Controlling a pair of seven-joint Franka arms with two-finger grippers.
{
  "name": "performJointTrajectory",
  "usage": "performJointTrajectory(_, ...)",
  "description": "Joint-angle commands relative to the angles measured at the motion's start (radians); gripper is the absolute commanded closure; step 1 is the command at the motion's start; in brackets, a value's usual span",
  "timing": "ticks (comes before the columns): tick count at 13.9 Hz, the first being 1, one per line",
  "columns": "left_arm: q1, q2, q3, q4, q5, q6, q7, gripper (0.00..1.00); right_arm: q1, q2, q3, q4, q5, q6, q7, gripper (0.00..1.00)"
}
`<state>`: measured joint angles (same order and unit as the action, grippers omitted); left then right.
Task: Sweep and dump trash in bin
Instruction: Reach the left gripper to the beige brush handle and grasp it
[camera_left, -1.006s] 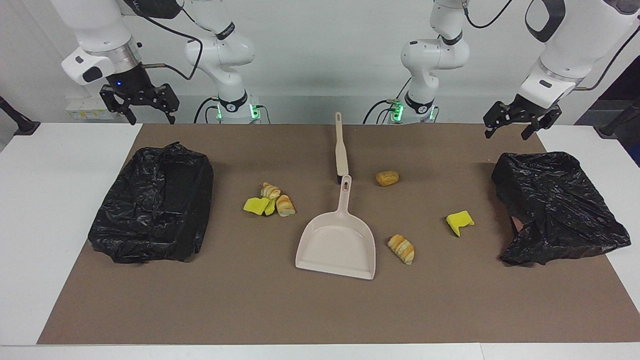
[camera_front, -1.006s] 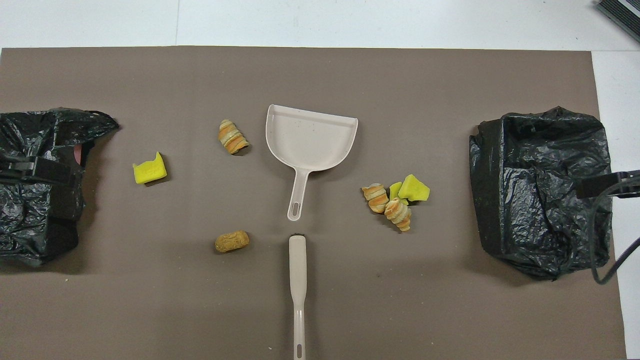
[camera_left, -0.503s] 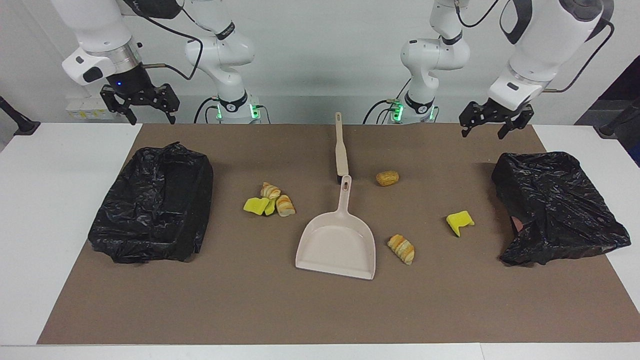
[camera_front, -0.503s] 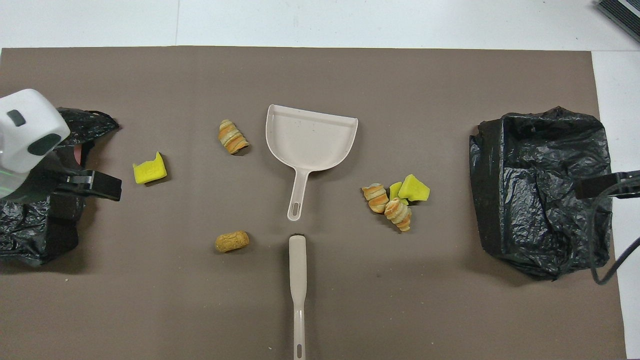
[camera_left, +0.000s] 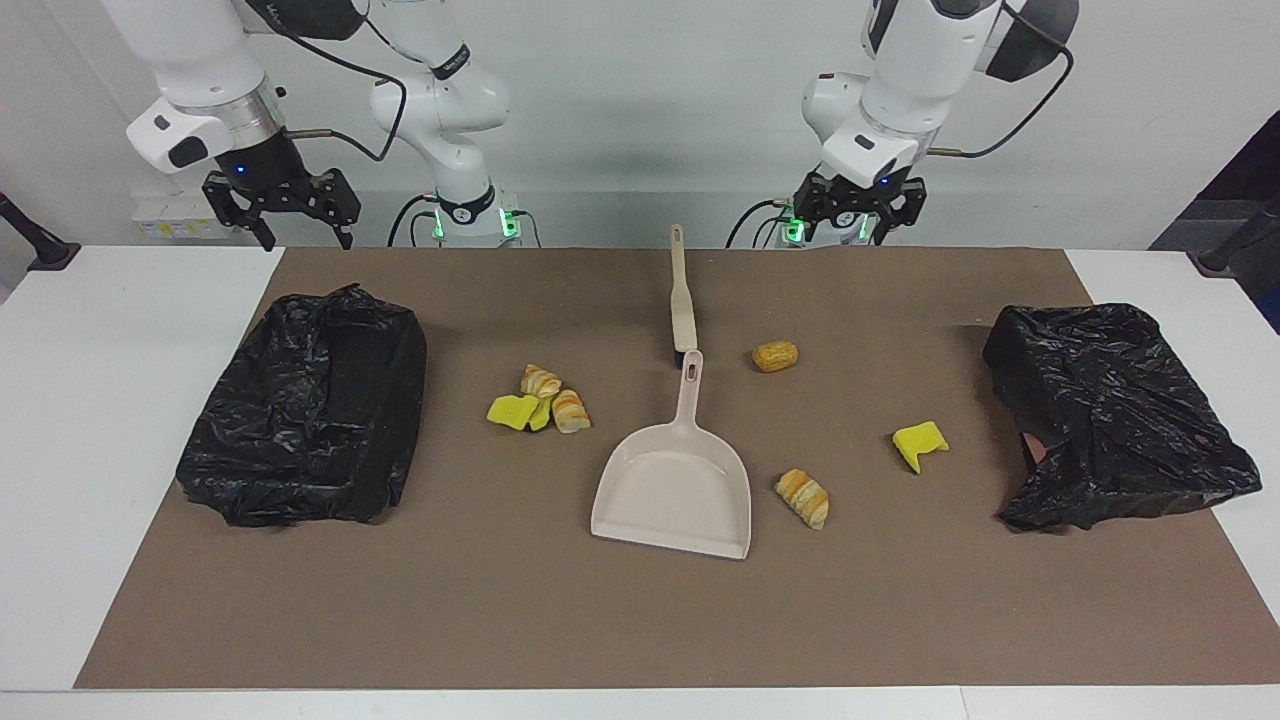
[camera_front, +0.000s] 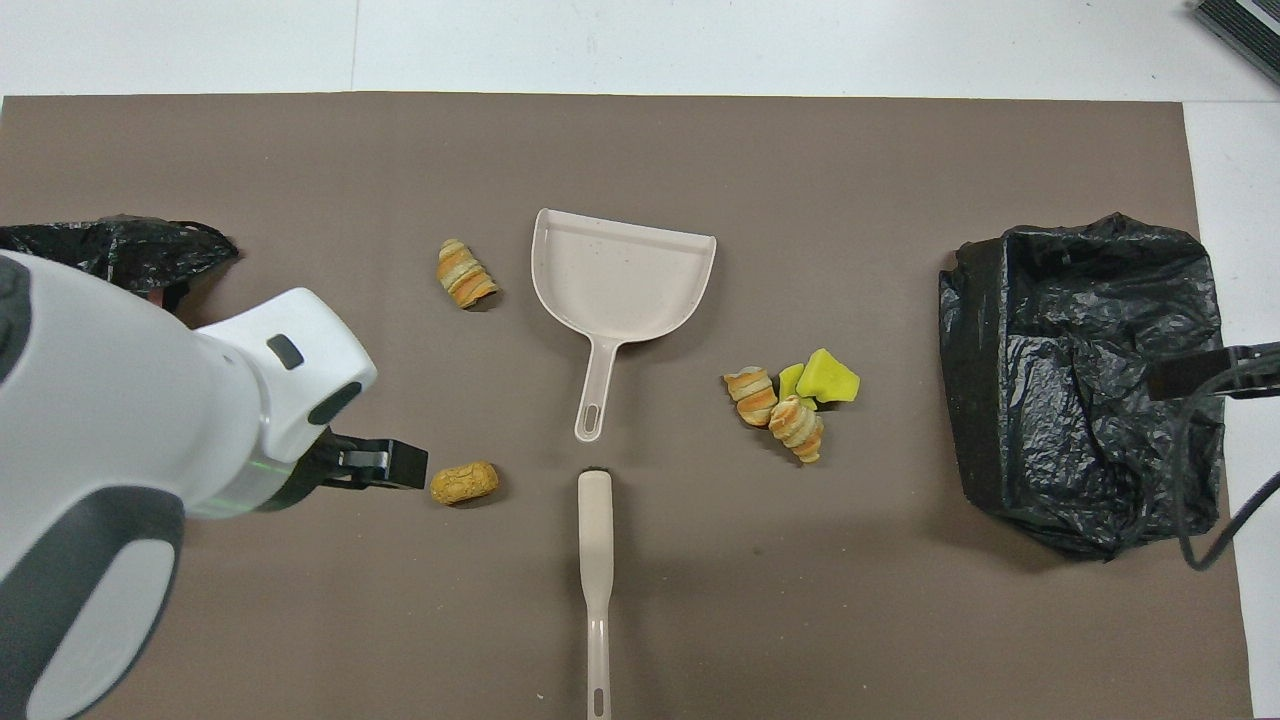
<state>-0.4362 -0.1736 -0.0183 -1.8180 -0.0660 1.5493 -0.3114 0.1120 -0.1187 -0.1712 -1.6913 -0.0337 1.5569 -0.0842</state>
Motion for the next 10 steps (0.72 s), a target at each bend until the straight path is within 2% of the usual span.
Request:
performJointTrajectory(1, -0.083, -0.087, 0.017, -0.108, -0.035, 0.037, -0.034, 0.00, 0.000, -0.025, -0.004, -0.025, 0.017, -0.020, -0.022, 0.00)
performJointTrajectory(4, -0.203, -0.118, 0.017, -0.202, -0.038, 0.099, -0.138, 0.00, 0.002, -0.027, -0.004, -0.025, 0.017, -0.020, -0.022, 0.00)
performJointTrajectory(6, -0.239, -0.158, 0.017, -0.291, -0.055, 0.170, -0.146, 0.00, 0.000, -0.027, -0.004, -0.027, 0.017, -0.020, -0.022, 0.00)
performJointTrajectory(10, -0.317, -0.156, 0.017, -0.394, -0.060, 0.256, -0.158, 0.00, 0.000, -0.029, -0.004, -0.028, 0.017, -0.021, -0.022, 0.00)
